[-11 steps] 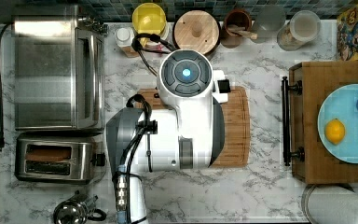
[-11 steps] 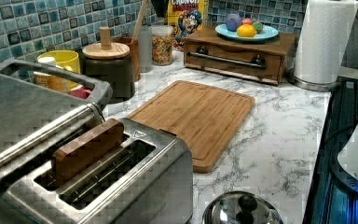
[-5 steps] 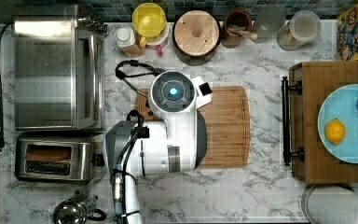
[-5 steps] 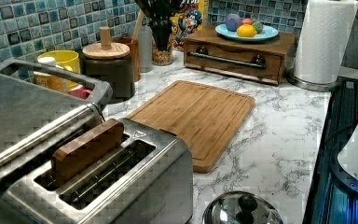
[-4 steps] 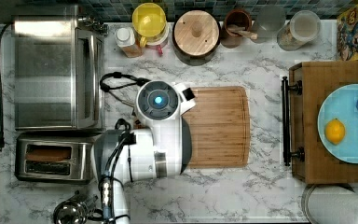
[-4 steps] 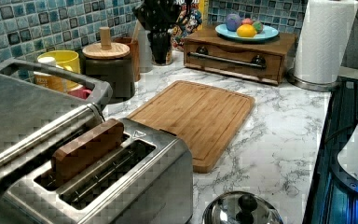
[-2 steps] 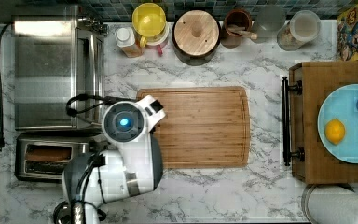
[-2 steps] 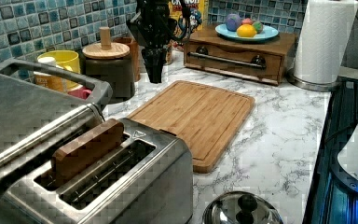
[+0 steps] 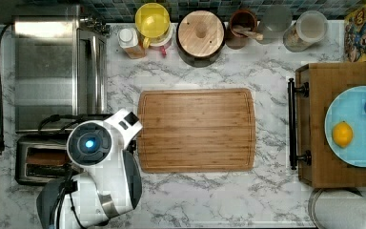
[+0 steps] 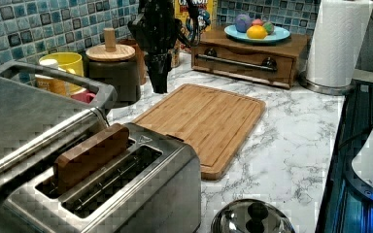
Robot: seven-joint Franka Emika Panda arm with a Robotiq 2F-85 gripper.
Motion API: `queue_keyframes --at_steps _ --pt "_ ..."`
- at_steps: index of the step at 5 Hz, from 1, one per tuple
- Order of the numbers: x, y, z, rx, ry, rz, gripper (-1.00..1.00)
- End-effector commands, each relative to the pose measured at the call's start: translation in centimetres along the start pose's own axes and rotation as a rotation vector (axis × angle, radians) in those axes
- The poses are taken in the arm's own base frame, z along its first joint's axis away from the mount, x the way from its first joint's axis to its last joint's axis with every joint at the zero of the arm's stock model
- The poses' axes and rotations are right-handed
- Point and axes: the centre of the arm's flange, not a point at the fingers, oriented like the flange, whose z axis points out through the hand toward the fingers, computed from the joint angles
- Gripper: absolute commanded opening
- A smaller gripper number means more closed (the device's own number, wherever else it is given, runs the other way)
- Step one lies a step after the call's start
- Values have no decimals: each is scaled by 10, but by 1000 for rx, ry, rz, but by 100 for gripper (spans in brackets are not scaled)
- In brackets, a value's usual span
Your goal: Turn on the toaster.
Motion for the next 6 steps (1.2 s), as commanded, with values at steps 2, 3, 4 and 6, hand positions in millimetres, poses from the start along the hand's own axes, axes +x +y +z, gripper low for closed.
queue_keyframes --at_steps 2,3,4,6 --pt "-76 -40 -3 71 54 -37 -100" --pt "-80 -54 -2 50 60 -23 -100" --pt "-69 -51 14 10 18 31 -100" --pt "-62 -52 25 21 30 59 -100"
